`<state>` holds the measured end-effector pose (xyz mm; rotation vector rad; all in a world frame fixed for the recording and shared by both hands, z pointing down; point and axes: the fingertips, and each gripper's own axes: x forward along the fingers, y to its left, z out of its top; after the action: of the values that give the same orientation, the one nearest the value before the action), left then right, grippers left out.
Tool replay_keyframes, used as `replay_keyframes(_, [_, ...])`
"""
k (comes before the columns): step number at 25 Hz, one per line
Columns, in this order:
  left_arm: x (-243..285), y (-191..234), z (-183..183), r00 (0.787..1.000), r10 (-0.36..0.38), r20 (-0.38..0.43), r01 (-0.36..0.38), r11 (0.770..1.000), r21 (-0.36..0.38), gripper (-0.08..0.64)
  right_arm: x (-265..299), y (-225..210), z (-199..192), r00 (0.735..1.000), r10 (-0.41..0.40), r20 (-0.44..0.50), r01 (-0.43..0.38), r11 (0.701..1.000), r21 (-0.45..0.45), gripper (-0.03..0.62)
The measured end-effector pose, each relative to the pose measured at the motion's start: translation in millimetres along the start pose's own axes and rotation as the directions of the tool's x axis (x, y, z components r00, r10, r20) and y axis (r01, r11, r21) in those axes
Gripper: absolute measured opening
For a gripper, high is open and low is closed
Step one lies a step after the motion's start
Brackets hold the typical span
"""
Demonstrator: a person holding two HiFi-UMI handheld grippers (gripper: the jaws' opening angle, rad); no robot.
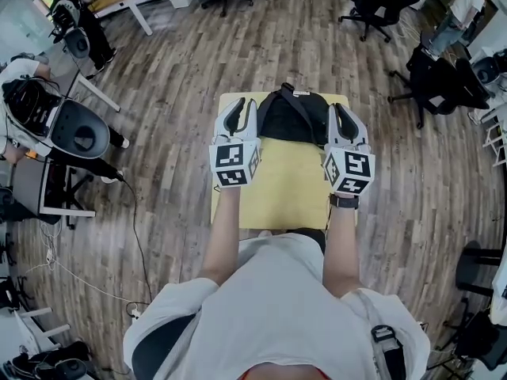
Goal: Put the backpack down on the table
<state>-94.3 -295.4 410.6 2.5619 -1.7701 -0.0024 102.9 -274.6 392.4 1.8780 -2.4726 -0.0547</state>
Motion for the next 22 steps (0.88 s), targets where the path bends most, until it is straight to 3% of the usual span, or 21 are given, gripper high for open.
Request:
replay_keyframes(6, [-5,-7,9,1.000,0.011,0.030,-0.011,1.000,0.019,0.012,-8,1,5,1.000,-0.004,0.012,0.005,1.000,-0.022,0.014])
replay_keyframes(13, [0,-14,9,1.000,0.015,0.018,-0.016,1.000,0.026,0.009,-10,-13,1,0.998,-0.052,-0.031,0.050,0.997,-0.054,0.011])
replay_keyframes(22, [-2,-24,12,1.000,0.000,0.022,-0.001,1.000,0.027,0.011,-18,-14,6,0.998,-0.052,-0.030,0.050,0.997,-0.062,0.011])
